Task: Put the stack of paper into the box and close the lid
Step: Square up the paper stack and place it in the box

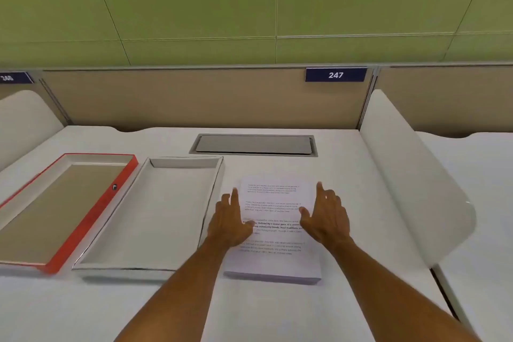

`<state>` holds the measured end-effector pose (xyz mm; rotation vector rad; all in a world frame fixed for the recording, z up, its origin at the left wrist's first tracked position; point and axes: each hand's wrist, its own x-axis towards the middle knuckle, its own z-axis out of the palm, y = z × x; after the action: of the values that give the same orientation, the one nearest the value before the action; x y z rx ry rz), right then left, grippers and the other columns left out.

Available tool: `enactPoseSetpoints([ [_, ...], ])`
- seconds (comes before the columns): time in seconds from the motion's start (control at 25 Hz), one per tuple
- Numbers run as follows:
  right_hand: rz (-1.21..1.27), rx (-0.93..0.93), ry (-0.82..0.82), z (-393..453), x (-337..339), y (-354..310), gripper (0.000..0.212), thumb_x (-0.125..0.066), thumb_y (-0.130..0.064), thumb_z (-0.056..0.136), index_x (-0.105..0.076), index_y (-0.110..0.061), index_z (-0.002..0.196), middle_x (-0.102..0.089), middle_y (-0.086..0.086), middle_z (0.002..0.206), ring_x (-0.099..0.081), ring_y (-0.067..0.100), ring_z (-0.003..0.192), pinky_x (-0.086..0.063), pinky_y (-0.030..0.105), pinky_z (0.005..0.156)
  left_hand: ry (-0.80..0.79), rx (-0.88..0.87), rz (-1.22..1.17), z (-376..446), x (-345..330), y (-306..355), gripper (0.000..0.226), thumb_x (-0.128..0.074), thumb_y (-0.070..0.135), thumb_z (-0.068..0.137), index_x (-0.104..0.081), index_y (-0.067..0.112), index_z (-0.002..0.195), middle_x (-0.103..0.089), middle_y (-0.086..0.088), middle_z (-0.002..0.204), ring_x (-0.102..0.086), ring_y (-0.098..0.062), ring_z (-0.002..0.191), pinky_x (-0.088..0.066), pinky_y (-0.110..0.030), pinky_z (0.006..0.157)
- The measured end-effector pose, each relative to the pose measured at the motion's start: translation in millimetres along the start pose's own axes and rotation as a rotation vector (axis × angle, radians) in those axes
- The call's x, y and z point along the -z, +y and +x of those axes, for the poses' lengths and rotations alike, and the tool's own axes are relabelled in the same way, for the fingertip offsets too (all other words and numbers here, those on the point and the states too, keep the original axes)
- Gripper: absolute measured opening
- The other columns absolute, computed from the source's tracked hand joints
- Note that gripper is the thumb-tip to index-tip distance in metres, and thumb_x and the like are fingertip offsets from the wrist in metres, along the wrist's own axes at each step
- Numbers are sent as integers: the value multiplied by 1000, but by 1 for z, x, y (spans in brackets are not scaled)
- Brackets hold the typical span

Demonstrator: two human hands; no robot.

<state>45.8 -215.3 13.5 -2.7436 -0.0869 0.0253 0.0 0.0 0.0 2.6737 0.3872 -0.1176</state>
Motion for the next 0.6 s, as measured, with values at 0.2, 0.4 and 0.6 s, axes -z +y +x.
enactPoseSetpoints([
  [0.2,199,-149,-248,4,-29,11,53,-53,-33,93,-42,-6,136,-51,16,135,-47,32,127,-41,41,103,-95,229,-189,11,-16,-8,87,-65,42,86,-19,9,152,-29,-17,154,-29,-33,143,-32,-42,114],
  [0.4,313,-259,-244,16,-37,8,47,-60,-33,89,-50,-4,125,-59,18,127,-57,35,116,-46,39,95,-78,261,-308,25,-17,-3,74,-65,34,88,-31,7,148,-46,-16,146,-48,-33,132,-45,-39,103],
  [0.6,522,-451,-243,33,-39,11,49,-71,-34,81,-59,-1,115,-66,16,117,-63,36,107,-54,43,92,-113,417,-471,45,-12,-10,61,-59,37,90,-43,3,138,-55,-17,135,-59,-33,118,-52,-39,94],
])
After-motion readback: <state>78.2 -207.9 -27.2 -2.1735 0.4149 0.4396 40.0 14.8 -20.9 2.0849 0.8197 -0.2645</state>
